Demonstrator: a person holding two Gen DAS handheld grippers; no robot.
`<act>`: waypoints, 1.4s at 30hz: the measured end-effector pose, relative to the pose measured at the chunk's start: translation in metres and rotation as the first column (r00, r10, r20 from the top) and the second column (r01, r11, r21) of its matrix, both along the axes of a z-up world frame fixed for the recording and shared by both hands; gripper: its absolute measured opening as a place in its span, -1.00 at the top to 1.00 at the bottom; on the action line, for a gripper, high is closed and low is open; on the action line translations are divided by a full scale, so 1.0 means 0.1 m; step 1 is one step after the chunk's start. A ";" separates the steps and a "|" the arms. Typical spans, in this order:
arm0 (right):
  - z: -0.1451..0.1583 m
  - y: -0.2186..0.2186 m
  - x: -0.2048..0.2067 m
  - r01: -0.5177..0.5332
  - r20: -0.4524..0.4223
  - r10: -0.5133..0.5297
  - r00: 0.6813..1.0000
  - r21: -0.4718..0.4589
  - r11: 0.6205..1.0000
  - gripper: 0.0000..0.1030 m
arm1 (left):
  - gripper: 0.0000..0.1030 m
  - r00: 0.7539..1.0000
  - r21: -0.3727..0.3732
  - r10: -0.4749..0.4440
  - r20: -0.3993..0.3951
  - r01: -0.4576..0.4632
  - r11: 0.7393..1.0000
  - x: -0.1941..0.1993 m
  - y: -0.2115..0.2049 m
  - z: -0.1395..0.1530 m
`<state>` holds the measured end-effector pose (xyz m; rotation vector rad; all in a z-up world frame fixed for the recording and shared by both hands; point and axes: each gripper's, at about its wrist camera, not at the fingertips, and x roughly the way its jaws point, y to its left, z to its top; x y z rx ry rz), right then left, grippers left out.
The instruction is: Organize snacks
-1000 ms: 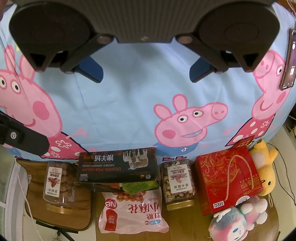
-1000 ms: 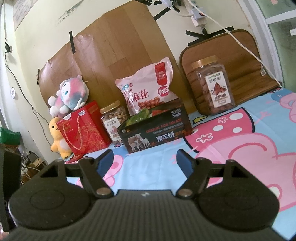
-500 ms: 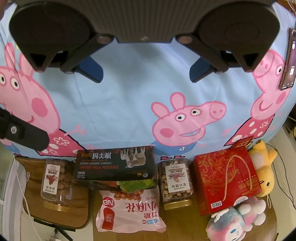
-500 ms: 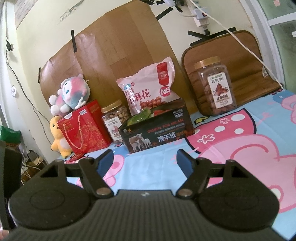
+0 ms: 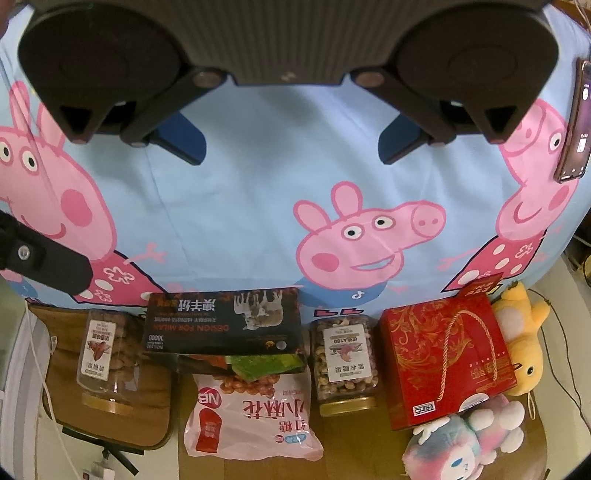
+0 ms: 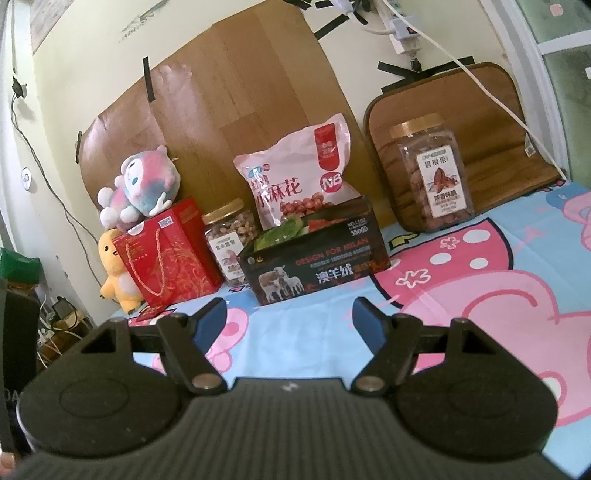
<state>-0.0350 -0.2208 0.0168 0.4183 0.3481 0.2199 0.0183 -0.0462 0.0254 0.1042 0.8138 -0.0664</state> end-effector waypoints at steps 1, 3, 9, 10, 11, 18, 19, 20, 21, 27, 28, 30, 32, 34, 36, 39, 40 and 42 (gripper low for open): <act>0.00 0.01 0.00 -0.001 -0.002 0.001 1.000 0.001 1.000 -0.50 | -0.99 1.000 -0.003 0.001 0.002 -0.001 1.000 0.00 0.01 0.01; 0.01 0.02 0.01 -0.003 -0.002 0.003 1.000 -0.005 1.000 -0.50 | -1.00 1.000 -0.008 0.006 0.004 -0.006 1.000 0.00 0.04 0.01; 0.02 0.11 -0.01 -0.016 0.000 0.016 1.000 -0.022 1.000 -0.50 | -0.99 1.000 -0.019 0.014 0.005 -0.014 1.000 -0.01 0.12 0.01; 0.03 0.12 -0.01 -0.016 0.001 0.016 1.000 -0.025 1.000 -0.50 | -1.00 1.000 -0.020 0.016 0.006 -0.016 1.000 -0.01 0.13 0.01; 0.03 0.13 -0.01 -0.015 0.002 0.015 1.000 -0.028 1.000 -0.50 | -1.00 1.000 -0.023 0.019 0.006 -0.018 1.000 0.00 0.15 0.01; 0.03 0.17 0.00 -0.020 -0.004 0.020 1.000 -0.040 0.999 -0.50 | -0.99 1.000 -0.029 0.021 0.003 -0.020 0.999 0.00 0.18 0.00; 0.03 0.18 0.01 -0.021 -0.005 0.021 1.000 -0.040 0.999 -0.50 | -1.00 1.000 -0.029 0.020 0.002 -0.020 0.999 0.00 0.18 0.00; 0.03 0.18 0.01 -0.022 -0.005 0.022 1.000 -0.041 0.999 -0.50 | -0.99 1.000 -0.028 0.019 0.003 -0.019 0.999 0.00 0.18 0.00; 0.03 0.19 0.00 -0.022 -0.004 0.022 1.000 -0.043 0.999 -0.50 | -0.99 1.000 -0.028 0.019 0.004 -0.019 0.999 0.00 0.17 0.00; 0.05 0.19 -0.01 -0.018 0.003 0.018 1.000 -0.043 0.999 -0.50 | -0.99 1.000 -0.032 0.016 0.004 -0.016 0.999 -0.01 0.16 0.01; 0.06 0.18 -0.01 -0.016 0.005 0.017 1.000 -0.043 0.999 -0.50 | -1.00 1.000 -0.032 0.014 0.005 -0.014 0.999 -0.01 0.16 0.01; 0.07 0.18 -0.01 -0.015 0.007 0.015 1.000 -0.042 0.999 -0.50 | -1.00 1.000 -0.030 0.009 0.006 -0.008 1.000 -0.01 0.15 0.02; 0.08 0.18 -0.01 -0.014 0.009 0.014 1.000 -0.042 0.999 -0.50 | -0.99 1.000 -0.030 0.007 0.009 -0.006 1.000 -0.01 0.15 0.02; 0.08 0.18 -0.01 -0.012 0.011 0.013 1.000 -0.043 0.999 -0.50 | -0.99 1.000 -0.033 0.006 0.007 -0.006 0.999 -0.01 0.15 0.02; 0.08 0.19 -0.01 -0.012 0.011 0.012 1.000 -0.043 0.999 -0.50 | -1.00 1.000 -0.034 0.008 0.005 -0.008 0.999 -0.01 0.16 0.01; 0.09 0.19 -0.01 -0.015 0.002 0.016 1.000 -0.043 0.999 -0.50 | -0.99 1.000 -0.038 0.008 -0.004 -0.008 0.999 0.00 0.16 0.00; 0.09 0.19 -0.01 -0.016 0.001 0.016 1.000 -0.043 0.999 -0.50 | -0.99 1.000 -0.043 0.007 -0.006 -0.008 0.999 0.00 0.17 0.00; 0.11 0.19 -0.01 -0.015 0.007 0.015 1.000 -0.045 0.999 -0.50 | -0.99 1.000 -0.048 0.009 -0.005 -0.009 0.999 0.00 0.18 0.01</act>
